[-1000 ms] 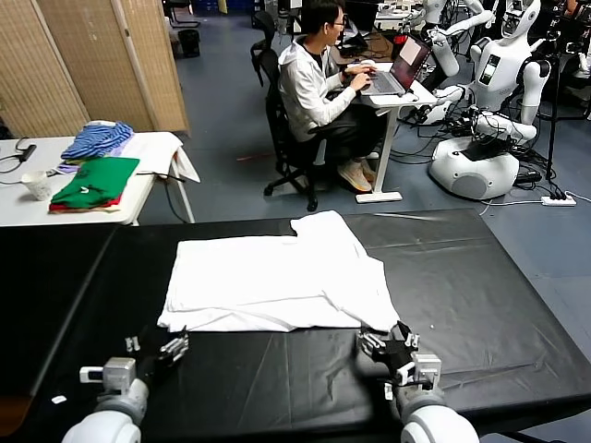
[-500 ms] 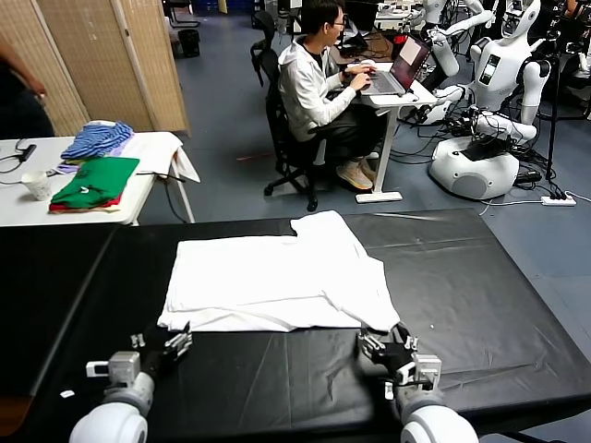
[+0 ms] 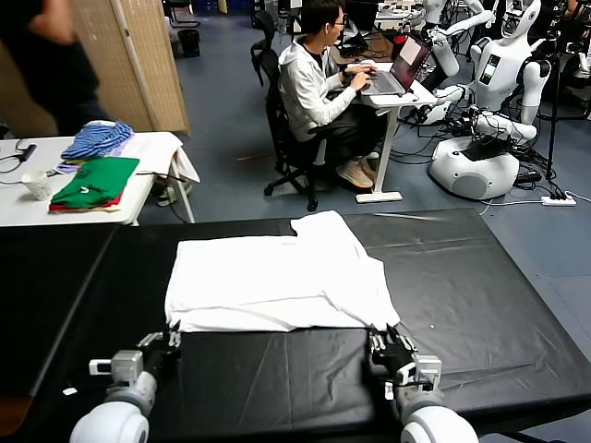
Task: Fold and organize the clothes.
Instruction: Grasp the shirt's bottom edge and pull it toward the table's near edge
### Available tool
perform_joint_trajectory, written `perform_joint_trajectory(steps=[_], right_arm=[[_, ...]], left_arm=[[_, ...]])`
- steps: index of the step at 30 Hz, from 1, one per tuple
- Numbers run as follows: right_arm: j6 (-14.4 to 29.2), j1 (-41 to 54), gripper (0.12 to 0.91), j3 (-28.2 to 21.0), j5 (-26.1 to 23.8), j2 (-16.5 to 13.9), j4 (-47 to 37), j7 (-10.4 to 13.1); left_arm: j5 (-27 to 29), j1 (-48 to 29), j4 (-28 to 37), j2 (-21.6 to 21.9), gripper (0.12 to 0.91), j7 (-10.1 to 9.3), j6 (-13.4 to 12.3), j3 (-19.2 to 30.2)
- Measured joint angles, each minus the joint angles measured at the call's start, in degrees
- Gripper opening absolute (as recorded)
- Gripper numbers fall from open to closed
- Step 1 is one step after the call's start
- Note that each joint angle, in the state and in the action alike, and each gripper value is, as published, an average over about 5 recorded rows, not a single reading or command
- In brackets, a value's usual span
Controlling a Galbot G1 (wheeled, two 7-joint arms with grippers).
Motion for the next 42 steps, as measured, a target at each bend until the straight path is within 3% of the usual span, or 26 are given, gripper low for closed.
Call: perform_joint_trajectory(steps=[12, 25, 34, 42], right_arm=[[-2.0, -6.4, 0.140, 0.1, -0.3, -0.5, 6.7, 1.8], [-2.0, -10.1, 0.140, 0.3, -3.2, -1.9, 9.2, 2.0], [-2.0, -12.2, 0.140, -0.4, -4.2, -2.5, 9.7, 2.8], [-2.0, -12.8, 0.140, 0.0, -4.1, -2.8, 10.0, 3.4]], left_arm=[[2.4, 3.7, -0.7, 0.5, 0.159, 1.04, -0.1, -1.5], [1.8, 4.6, -2.1, 2.0, 0.154, 1.31, -0.1, -2.7], [3.5, 6.0, -2.7, 3.2, 0.154, 3.96, -0.1, -3.4], [4.5, 6.5, -2.9, 3.2, 0.154, 4.89, -0.1, -3.4]])
